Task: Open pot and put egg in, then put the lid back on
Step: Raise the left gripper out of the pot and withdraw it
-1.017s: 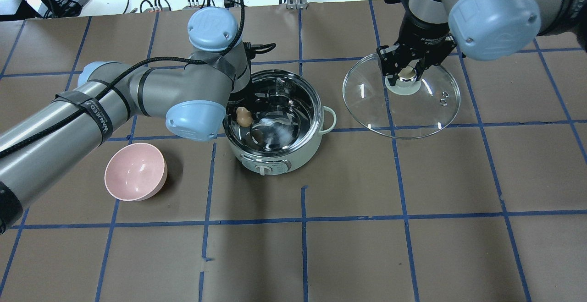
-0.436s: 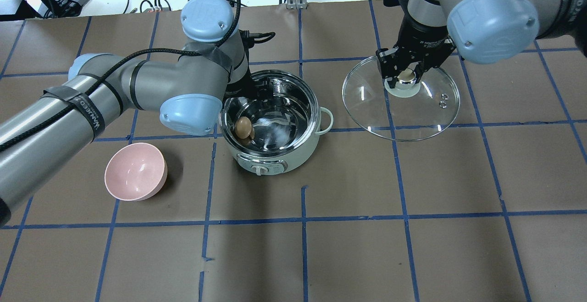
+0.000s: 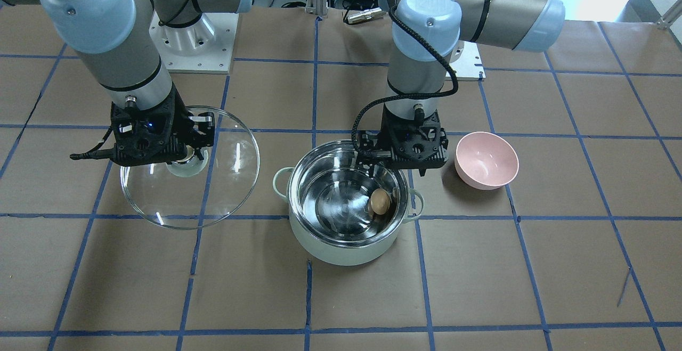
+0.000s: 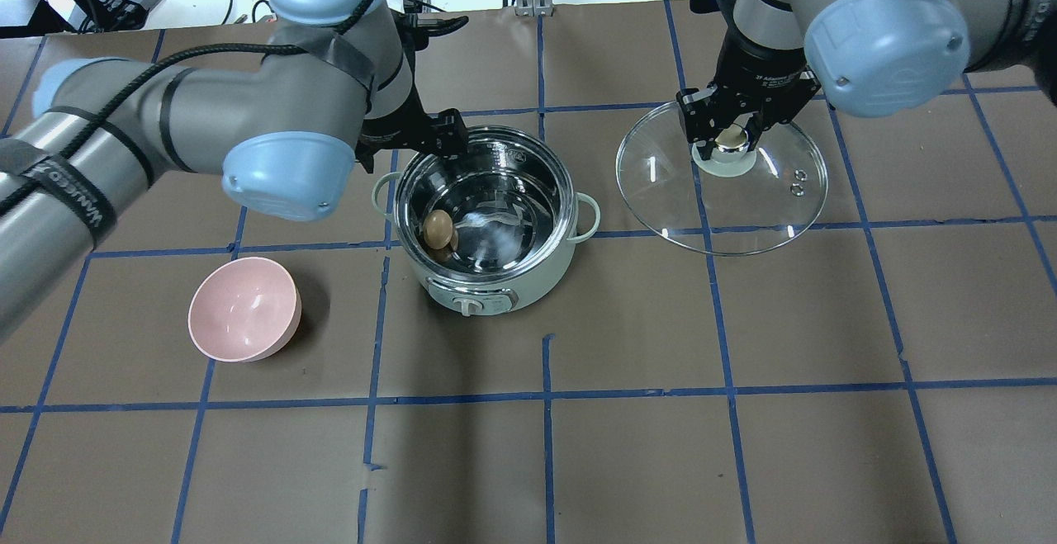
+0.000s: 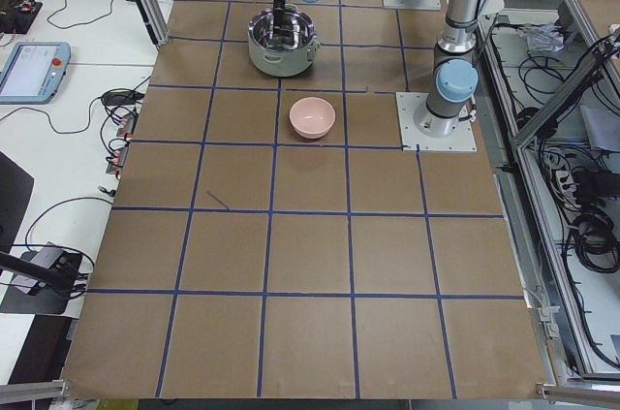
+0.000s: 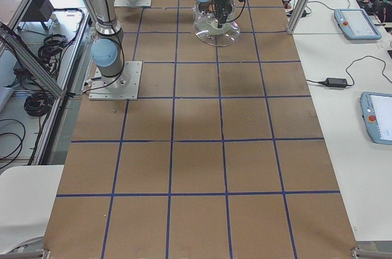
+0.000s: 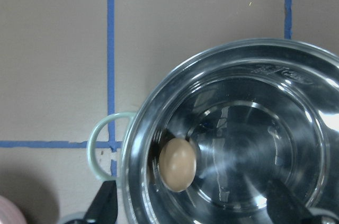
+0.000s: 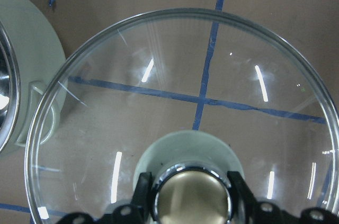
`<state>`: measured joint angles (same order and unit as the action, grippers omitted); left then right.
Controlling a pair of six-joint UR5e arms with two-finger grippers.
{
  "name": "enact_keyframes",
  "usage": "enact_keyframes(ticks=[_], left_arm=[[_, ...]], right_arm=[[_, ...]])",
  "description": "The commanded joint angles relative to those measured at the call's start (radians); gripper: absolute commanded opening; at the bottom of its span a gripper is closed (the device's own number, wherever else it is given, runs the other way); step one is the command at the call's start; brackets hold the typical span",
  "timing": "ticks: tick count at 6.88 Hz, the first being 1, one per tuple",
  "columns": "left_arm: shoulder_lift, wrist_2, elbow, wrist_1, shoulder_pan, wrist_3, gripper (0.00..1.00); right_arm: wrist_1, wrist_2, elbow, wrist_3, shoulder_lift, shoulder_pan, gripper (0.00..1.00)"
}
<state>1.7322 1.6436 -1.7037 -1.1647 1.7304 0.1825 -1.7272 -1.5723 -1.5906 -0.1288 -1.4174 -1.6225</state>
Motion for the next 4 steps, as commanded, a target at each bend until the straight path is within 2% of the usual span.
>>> enact_keyframes(ticks=[1, 3, 4], left_arm=[[-0.112, -0.007, -0.004, -0.148, -0.136, -0.148, 1.0], [-0.175, -0.022, 0.068, -0.315, -0.205, -0.193, 1.0], [-0.177, -0.075, 0.158, -0.437, -0.227, -0.193, 1.0]], right_arm=[[0.0, 0.0, 0.0, 0.0, 0.0, -0.002, 0.26], [0.0, 0.001, -0.002, 0.001, 0.0, -0.005, 0.26], [0.0, 0.002, -0.002, 0.003, 0.0, -0.005, 0.26]])
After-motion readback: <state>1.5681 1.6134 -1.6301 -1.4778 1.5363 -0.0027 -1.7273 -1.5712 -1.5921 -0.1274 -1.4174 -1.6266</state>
